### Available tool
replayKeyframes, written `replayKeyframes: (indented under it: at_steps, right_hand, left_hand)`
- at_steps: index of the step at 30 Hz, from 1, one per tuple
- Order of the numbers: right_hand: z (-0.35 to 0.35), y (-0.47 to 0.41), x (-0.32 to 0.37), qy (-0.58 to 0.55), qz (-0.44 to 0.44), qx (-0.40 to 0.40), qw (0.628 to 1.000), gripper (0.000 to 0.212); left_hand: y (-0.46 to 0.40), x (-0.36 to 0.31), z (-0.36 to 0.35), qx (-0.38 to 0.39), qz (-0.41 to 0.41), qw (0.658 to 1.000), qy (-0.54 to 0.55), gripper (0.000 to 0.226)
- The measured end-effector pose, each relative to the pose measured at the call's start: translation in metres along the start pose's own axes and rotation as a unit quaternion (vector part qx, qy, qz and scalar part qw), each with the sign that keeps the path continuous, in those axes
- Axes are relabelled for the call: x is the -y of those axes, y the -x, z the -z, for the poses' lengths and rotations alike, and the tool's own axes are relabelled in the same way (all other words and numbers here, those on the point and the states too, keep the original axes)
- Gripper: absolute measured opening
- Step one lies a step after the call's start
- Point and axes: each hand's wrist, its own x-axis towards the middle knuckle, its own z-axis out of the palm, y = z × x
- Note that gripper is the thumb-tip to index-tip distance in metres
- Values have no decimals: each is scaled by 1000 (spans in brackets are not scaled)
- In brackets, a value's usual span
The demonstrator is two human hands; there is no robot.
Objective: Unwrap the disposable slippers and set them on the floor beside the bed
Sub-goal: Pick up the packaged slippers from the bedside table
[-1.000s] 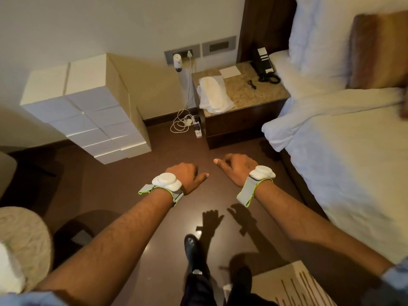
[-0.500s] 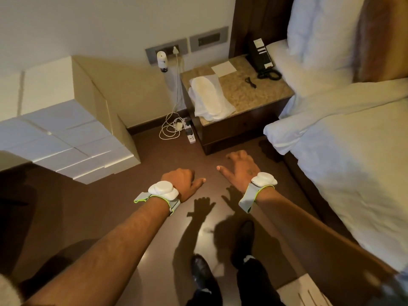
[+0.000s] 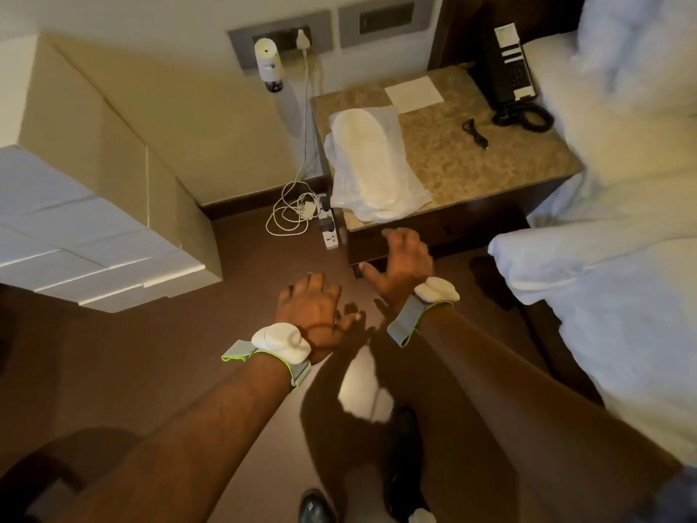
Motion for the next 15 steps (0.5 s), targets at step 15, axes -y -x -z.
replayKeyframes:
  at_steps: [15]
  right_hand:
    - [-62, -177, 1, 49, -132, 30, 990, 115]
  left_hand:
    - [-45, 23, -66, -17, 34, 999, 31, 61]
